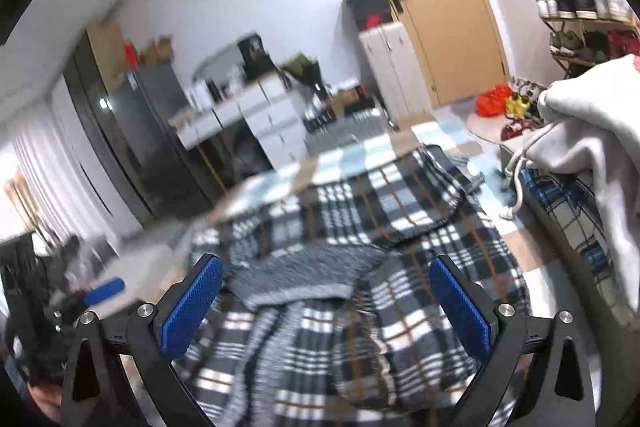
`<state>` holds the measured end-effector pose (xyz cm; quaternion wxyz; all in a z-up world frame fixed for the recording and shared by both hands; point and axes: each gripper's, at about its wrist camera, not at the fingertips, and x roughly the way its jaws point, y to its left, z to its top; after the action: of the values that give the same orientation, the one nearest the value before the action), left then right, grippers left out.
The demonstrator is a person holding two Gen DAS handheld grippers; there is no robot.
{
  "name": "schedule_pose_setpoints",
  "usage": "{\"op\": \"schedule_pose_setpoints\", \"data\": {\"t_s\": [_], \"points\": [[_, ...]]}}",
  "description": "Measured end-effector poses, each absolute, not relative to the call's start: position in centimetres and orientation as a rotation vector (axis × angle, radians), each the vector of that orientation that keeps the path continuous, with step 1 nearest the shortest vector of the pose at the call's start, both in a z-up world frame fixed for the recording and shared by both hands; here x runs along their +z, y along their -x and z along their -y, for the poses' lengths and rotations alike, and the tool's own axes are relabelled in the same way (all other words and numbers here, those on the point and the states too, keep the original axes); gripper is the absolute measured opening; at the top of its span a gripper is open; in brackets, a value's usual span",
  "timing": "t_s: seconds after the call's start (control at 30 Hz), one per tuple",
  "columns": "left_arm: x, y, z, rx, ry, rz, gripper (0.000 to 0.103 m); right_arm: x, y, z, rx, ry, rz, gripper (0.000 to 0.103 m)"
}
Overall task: Fold large clothes
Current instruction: 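Raise both tools away from the folded shirt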
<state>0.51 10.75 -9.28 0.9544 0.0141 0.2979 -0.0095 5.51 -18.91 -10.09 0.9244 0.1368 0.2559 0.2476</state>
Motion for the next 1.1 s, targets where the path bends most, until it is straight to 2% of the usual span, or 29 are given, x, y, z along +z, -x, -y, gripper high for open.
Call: {"op": "schedule_pose_setpoints", "data": {"t_s": [0.13, 0.37, 0.77, 0.97, 1.1], "points": [[-9.3, 0.6, -10.0, 0.011, -0.061, -0.574, 0.084, -9.4, -2.6, 19.1, 0.527, -0.302, -0.458, 0.103], [-10.4, 2.3, -9.9, 0.004, -0.049, -0.589, 0.084, -8.7, 3.2, 18.5, 0.479, -0.152, -0.303, 0.103], [-11.9, 4.2, -11.4, 0.074, -0.071, -0.615, 0.084, -10.3, 4.7, 20.0, 0.466, -0.172, -0.326, 0.103], [-13.5, 4.0, -14.5, 0.075, -0.156, -0.728, 0.084, -10.7, 3.6, 21.5, 0.427, -0.237, -0.326, 0.103], [-15.7, 2.5, -17.3, -0.035, 0.101, -0.968, 0.084, -10.7, 3.7, 21.4, 0.327, -0.204, -0.330, 0.103]]}}
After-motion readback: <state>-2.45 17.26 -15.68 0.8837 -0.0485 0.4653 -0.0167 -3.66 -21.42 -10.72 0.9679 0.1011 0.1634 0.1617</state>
